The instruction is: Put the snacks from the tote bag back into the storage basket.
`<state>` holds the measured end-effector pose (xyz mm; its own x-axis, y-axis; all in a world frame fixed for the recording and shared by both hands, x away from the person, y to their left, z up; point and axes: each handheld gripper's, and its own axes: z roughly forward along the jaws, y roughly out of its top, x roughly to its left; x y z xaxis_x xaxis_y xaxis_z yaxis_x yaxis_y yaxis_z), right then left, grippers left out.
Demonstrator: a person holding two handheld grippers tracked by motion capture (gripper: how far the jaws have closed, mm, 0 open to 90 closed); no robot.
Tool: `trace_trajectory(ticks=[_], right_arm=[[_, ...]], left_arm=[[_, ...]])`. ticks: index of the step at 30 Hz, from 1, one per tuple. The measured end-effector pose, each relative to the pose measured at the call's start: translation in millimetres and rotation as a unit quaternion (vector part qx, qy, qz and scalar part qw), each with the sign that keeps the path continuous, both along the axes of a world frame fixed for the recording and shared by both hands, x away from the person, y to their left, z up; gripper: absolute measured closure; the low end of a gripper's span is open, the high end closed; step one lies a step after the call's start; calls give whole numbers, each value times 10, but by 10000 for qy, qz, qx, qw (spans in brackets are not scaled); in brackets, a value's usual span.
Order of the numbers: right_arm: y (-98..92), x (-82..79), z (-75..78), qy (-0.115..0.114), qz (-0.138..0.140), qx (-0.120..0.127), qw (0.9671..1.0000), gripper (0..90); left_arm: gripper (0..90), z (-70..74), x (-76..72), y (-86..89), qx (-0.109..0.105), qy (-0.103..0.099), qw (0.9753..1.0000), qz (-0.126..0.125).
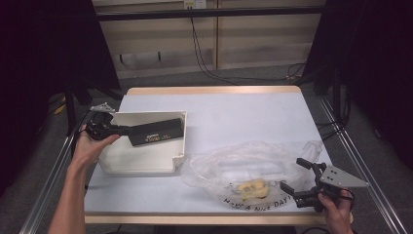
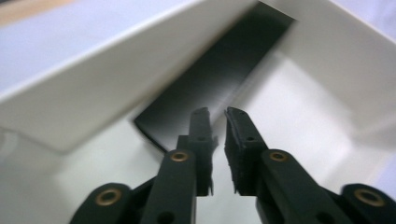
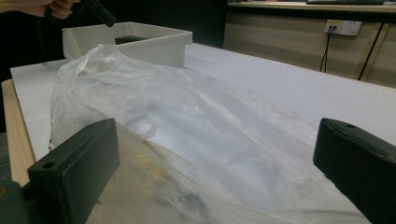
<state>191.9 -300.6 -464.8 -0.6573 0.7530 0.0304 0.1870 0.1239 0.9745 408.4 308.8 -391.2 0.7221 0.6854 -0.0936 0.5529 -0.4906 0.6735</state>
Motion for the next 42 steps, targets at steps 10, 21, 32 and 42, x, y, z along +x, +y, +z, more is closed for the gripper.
trace_trajectory(ticks=[10, 21, 32, 42], right_arm=[[20, -16, 4, 15, -12, 64, 10000, 0], [37, -35, 11, -32, 26, 60, 10000, 0], [14, -2, -13, 9, -14, 83, 10000, 0], [17, -7, -15, 17, -3, 86, 10000, 0]], left_arm=[[900, -31, -316, -218, -108, -237, 9995, 200], [900, -387, -243, -337, -61, -262, 9984, 500], [900, -582, -76, -460, 65, -40, 9982, 591], [900, -678, 47, -544, 158, -36, 9976, 674]])
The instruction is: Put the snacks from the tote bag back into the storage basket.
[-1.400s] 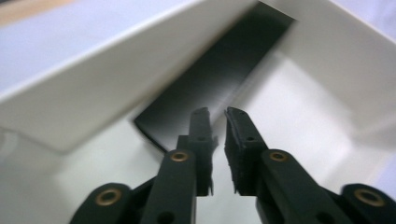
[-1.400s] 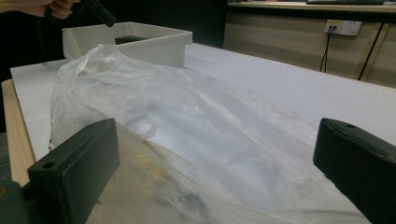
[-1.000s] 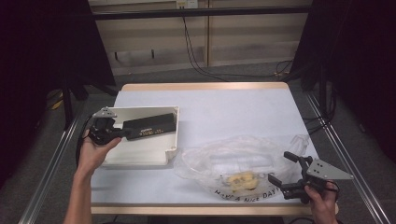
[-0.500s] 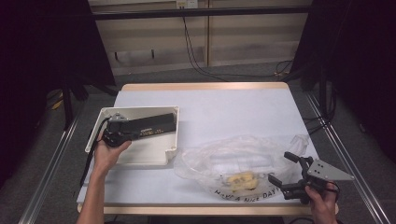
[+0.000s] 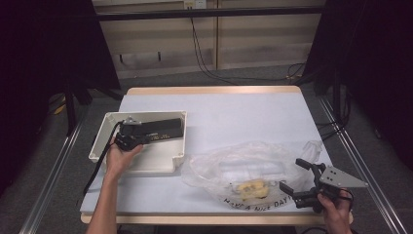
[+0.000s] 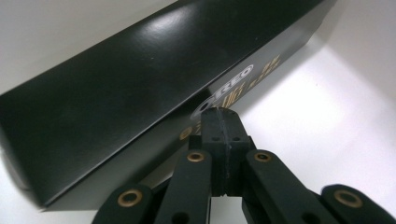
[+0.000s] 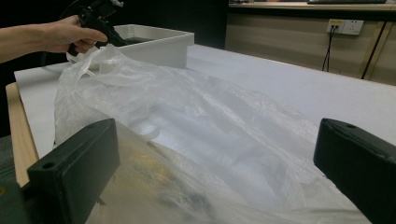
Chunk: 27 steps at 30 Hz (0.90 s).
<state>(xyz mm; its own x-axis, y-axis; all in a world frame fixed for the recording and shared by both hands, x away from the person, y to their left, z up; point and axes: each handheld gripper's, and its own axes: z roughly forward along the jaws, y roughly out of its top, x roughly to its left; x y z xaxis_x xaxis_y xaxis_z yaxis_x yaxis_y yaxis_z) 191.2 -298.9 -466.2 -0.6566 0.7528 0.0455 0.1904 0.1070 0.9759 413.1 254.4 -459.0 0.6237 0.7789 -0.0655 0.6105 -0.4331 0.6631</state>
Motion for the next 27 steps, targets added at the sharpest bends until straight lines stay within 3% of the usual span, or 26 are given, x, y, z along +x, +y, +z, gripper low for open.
trace_trajectory(ticks=[3, 4, 10, 13, 20, 23, 25, 27], right_arm=[[-9, -6, -2, -1, -4, 13, 10000, 0], [-13, -7, -1, 3, -4, 3, 10000, 0], [-8, -1, 1, -10, -7, 2, 10000, 0], [-14, -9, 6, 2, -5, 11, 10000, 0], [4, -9, 0, -5, 45, -24, 10000, 0], [-7, -16, 3, -25, 39, -38, 10000, 0], [-2, -22, 4, -20, 39, -13, 10000, 0], [8, -31, 10, -27, 47, -62, 10000, 0]], left_arm=[[900, -15, 35, -7, -80, -91, 9999, 93], [900, -22, 42, -15, -196, -51, 9997, 112], [900, -38, 88, -55, -215, -49, 9997, 110], [900, -39, 109, -69, -336, -112, 9993, 155], [900, -43, 105, -81, -169, -199, 9996, 117], [900, -47, 104, -83, -195, -191, 9995, 133], [896, -38, 97, -79, -33, -175, 9998, 48], [867, -14, 79, -62, -22, -181, 9998, 14]])
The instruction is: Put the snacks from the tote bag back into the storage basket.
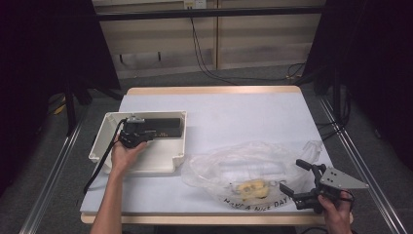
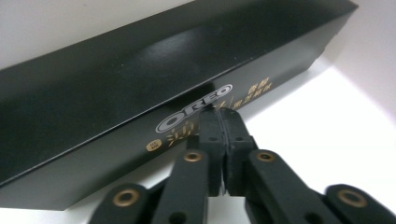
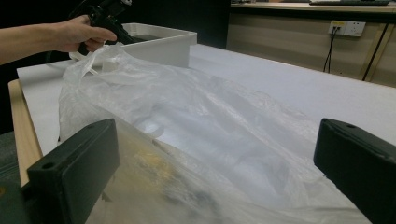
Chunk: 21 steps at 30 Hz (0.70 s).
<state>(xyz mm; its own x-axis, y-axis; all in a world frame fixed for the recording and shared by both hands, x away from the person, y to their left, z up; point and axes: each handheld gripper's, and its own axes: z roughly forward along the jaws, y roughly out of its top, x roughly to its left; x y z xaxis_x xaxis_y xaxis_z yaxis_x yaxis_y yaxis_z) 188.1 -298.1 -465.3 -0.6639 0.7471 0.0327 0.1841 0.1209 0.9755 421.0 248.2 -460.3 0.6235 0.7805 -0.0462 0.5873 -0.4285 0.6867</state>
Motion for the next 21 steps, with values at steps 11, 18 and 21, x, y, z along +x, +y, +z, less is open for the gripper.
trace_trajectory(ticks=[11, 18, 21], right_arm=[[11, 5, 10, -20, -17, -13, 10000, 0], [11, 4, 12, -19, -56, 6, 10000, 0], [11, 2, 17, -45, -69, -12, 10000, 0]], left_arm=[[334, 292, -279, 119, -182, -680, 9972, -234], [57, 484, -434, 279, -451, -880, 9934, -588], [35, 617, -509, 375, -822, -982, 9890, -747]])
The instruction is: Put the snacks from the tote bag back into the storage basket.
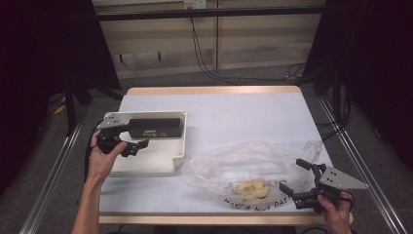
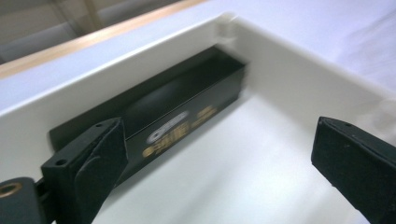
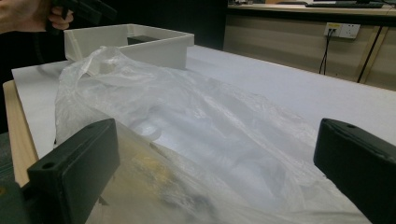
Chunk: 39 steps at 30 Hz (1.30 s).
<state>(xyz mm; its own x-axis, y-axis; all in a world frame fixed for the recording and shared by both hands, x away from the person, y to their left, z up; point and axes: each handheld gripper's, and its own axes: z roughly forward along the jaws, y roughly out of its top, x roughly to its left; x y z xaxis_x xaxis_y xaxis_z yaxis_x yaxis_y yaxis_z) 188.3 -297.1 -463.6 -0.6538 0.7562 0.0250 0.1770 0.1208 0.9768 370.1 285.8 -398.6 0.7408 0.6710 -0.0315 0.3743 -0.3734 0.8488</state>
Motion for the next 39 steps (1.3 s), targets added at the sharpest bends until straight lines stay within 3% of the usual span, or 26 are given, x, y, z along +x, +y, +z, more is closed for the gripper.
trace_trajectory(ticks=[1, 3, 5, 7, 14, 17, 19, 21, 24, 26, 28, 29, 31, 33, 37, 39], right_arm=[[2, -4, 3, 6, -9, 14, 10000, 0], [4, -8, 4, 2, 14, 51, 10000, 0], [0, -11, 8, 5, 17, 30, 10000, 0], [1, -16, 12, -1, 11, 27, 10000, 0], [0, -21, 22, -7, -59, 70, 10000, 0], [7, -14, 21, -34, -13, 27, 10000, 0], [6, -18, 21, -31, -9, 41, 10000, 0], [5, -19, 19, 1, -54, 59, 10000, 0], [0, -18, 17, -29, -6, 16, 10000, 0], [6, -19, 15, 5, -21, 29, 10000, 0], [9, -17, 11, 7, -35, 0, 10000, 0], [12, -15, 10, 5, -22, 8, 10000, 0], [14, -10, 10, -7, -25, -6, 10000, 0], [15, -3, 7, 22, -33, 30, 10000, 0], [4, -15, 17, 5, -42, 7, 10000, 0], [0, -25, 20, 6, -79, 35, 10000, 0]], left_arm=[[34, 49, -26, 34, -23, -43, 10000, -14], [32, 118, -79, 79, 168, -232, 9996, 63], [32, 171, -108, 180, 131, -246, 9995, 125], [32, 187, -131, 264, 212, -381, 9987, 248], [26, 228, -281, 590, -58, -545, 9972, 510], [25, 220, -359, 659, 25, -610, 9954, 744], [25, 229, -384, 700, 175, -681, 9953, 659], [25, 236, -387, 773, 22, -661, 9956, 670], [24, 214, -367, 869, -15, -698, 9960, 564], [25, 176, -339, 959, 154, -686, 9956, 616], [32, 169, -342, 1048, -196, -610, 9952, 736], [29, 172, -381, 1078, -178, -653, 9942, 838], [22, 150, -450, 1082, -23, -676, 9941, 846], [24, 116, -513, 1061, -13, -630, 9941, 883], [25, 67, -671, 971, -140, -680, 9909, 1150], [25, 54, -742, 909, -229, -685, 9909, 1136]])
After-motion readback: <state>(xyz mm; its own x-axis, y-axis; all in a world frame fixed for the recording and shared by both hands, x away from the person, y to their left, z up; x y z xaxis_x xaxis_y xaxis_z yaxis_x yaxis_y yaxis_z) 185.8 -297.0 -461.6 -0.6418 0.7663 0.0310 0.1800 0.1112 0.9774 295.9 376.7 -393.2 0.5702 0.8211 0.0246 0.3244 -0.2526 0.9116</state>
